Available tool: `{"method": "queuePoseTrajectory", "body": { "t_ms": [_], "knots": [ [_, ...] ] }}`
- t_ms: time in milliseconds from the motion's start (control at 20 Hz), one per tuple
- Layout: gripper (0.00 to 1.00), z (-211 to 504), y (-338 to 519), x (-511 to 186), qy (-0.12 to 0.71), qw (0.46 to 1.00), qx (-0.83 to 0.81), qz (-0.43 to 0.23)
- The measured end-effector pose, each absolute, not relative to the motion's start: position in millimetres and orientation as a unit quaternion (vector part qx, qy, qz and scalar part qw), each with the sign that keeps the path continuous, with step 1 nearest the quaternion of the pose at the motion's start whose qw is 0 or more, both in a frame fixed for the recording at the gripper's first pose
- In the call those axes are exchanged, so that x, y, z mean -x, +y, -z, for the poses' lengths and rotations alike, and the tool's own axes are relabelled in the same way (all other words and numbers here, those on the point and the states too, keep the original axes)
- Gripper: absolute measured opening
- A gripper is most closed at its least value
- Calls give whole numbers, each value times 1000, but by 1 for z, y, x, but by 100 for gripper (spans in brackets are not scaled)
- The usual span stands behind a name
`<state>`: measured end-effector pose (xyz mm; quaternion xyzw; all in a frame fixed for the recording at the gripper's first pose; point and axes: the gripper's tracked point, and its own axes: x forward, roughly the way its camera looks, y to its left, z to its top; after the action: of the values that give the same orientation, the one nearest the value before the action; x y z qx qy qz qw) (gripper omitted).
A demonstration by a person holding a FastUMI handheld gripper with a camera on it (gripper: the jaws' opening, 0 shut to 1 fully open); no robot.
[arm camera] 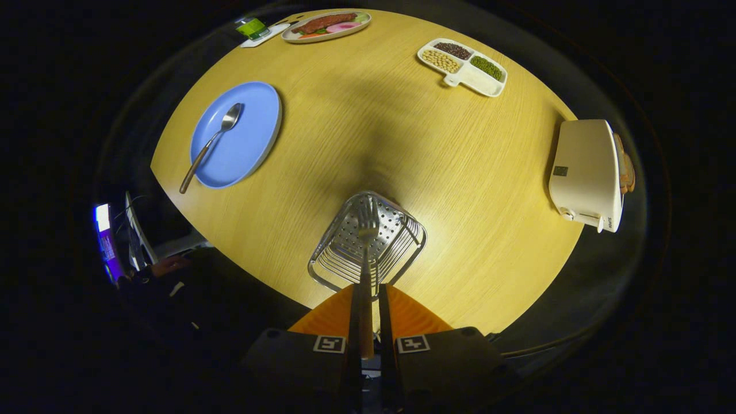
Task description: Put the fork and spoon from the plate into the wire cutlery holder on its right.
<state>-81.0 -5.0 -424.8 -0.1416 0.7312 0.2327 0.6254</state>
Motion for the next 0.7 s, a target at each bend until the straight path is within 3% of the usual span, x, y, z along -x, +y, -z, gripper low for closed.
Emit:
{"method": "queuePoseTrajectory", "body": {
  "t_ms": [150, 450, 600, 700],
  "knots": [
    [20, 403, 13, 69, 693, 672, 107, -240],
    [52, 353, 78, 58, 617, 740, 29, -267],
    [78, 338, 130, 63, 595, 749, -14, -292],
    [79, 338, 168, 67, 588, 748, -38, -304]
  ]
}}
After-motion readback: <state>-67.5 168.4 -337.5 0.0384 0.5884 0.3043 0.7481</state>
